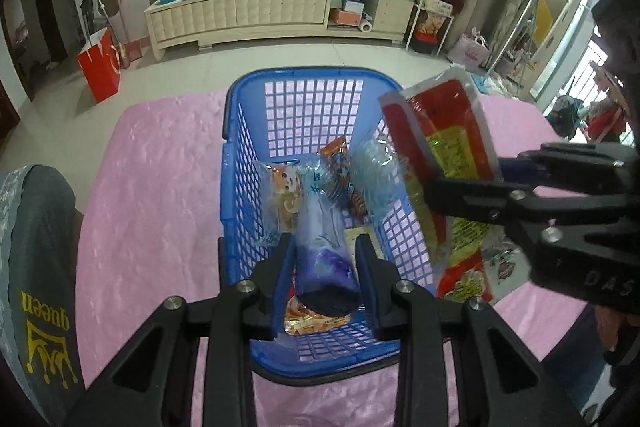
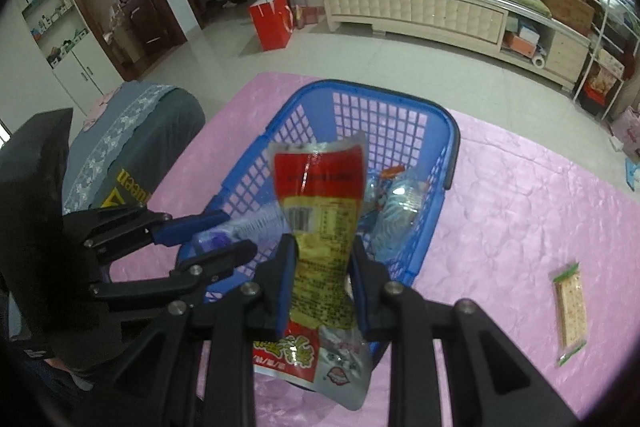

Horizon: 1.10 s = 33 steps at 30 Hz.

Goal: Organize snacks
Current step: 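Carry the gum tube and red-silver bag over the basket and open the left gripper, then lower the red-silver bag into the basket and open the right gripper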

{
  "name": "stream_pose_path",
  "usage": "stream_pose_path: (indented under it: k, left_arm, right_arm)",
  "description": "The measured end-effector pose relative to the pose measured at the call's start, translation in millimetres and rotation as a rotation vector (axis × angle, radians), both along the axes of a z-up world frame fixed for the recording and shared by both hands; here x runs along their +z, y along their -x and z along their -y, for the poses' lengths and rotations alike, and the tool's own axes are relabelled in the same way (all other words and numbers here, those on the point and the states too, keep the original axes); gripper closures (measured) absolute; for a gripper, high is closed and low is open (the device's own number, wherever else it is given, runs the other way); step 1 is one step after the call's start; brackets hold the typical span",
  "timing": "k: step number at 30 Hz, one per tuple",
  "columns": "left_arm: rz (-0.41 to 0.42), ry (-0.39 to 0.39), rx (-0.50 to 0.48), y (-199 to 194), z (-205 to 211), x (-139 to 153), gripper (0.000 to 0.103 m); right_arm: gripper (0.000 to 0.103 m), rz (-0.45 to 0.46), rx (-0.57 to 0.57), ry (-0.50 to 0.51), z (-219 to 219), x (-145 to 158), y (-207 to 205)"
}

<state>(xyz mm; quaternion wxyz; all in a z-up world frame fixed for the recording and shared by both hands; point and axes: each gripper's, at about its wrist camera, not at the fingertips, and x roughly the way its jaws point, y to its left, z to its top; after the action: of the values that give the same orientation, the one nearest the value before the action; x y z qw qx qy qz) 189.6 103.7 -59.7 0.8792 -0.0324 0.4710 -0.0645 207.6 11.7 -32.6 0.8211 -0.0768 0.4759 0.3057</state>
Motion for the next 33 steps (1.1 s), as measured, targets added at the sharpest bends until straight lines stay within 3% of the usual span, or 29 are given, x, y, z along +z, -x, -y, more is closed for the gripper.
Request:
stream_pose_path:
  k: [3, 7, 14, 16, 20, 22, 33]
  left_arm:
    - [-0.014, 0.015, 0.009, -1.6, -3.3, -4.2, 0.076]
    - [0.009, 0.011, 0.017, 3.4, -7.4, 4.1, 0.062]
    - [0.053, 0.025, 0.054, 20.9, -19.4, 28.4, 0.060]
    - [0.069, 0.018, 0.071, 27.7, -24.8, 33.9, 0.052]
    - [0.084, 0.001, 0.086, 32.3, -32.1, 35.8, 0.050]
    - [0.085, -0.018, 0.091, 32.6, -36.1, 32.6, 0.044]
    - [0.063, -0.016, 0.100, 25.8, -43.9, 13.4, 0.044]
  right_arm:
    - [0.073, -0.008, -0.009, -0.002, 3.3, 0.9, -0.7]
    - [0.073, -0.002, -0.013, -0.002, 5.2, 5.1, 0.2]
    - [0.073, 0.014, -0.013, -0.030, 1.5, 15.4, 2.8]
    - [0.073, 0.016, -0.007, -0.031, -4.7, 14.9, 1.0]
    - [0.073, 0.016, 0.002, -0.020, -20.3, 8.5, -3.4]
    - [0.073, 0.012, 0.009, 0.001, -29.4, 1.3, -5.6]
    - [0.072, 0.038, 0.011, 0.131, -48.8, -29.7, -8.3]
